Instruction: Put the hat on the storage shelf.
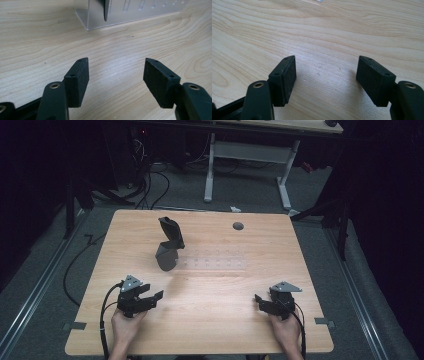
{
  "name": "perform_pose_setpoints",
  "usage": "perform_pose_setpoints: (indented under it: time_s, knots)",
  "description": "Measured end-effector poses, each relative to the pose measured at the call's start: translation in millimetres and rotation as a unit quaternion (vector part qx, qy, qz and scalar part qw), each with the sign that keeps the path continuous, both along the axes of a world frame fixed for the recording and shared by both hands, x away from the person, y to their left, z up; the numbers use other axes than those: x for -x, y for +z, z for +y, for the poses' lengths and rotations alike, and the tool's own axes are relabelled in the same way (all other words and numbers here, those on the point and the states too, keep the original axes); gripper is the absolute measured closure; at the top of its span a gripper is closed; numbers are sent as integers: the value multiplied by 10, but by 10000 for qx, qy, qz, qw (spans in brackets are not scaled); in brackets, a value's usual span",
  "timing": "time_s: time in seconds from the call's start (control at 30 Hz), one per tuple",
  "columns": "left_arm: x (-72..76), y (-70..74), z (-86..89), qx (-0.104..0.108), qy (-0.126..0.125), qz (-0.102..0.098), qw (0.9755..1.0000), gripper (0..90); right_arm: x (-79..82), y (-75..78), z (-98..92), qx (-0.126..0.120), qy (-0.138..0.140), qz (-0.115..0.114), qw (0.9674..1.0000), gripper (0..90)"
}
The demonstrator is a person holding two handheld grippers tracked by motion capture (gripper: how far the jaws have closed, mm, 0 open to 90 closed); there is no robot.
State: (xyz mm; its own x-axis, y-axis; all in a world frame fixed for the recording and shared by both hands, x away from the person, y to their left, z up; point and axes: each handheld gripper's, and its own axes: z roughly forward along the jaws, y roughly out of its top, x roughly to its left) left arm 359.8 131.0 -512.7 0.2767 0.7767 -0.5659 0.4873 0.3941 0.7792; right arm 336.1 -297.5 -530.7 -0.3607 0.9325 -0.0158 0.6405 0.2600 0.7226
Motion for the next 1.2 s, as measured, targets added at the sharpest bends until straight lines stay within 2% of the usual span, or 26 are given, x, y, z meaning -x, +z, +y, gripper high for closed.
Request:
perform_pose_setpoints:
  time_s: [0.13,0.4,0.63,0.97,1.1,1.2]
  knots:
    - [-19,-46,-24,-152,24,13,9999,376,0,0,0,1,1,-2,10000,326]
    - [-69,-152,-61,-284,141,54,9995,371,0,0,0,3,2,-3,10000,326]
    - [-108,-214,-100,-246,184,7,9995,368,0,0,1,3,-3,-3,10000,326]
    - [-133,-303,-151,-558,181,-7,9983,355,2,0,3,-2,-18,1,10000,326]
    - [-130,-307,-162,-604,222,-19,9979,352,2,0,3,1,-13,-1,10000,327]
    - [-118,-321,-194,-764,208,-71,9968,339,2,0,3,1,-14,-2,10000,326]
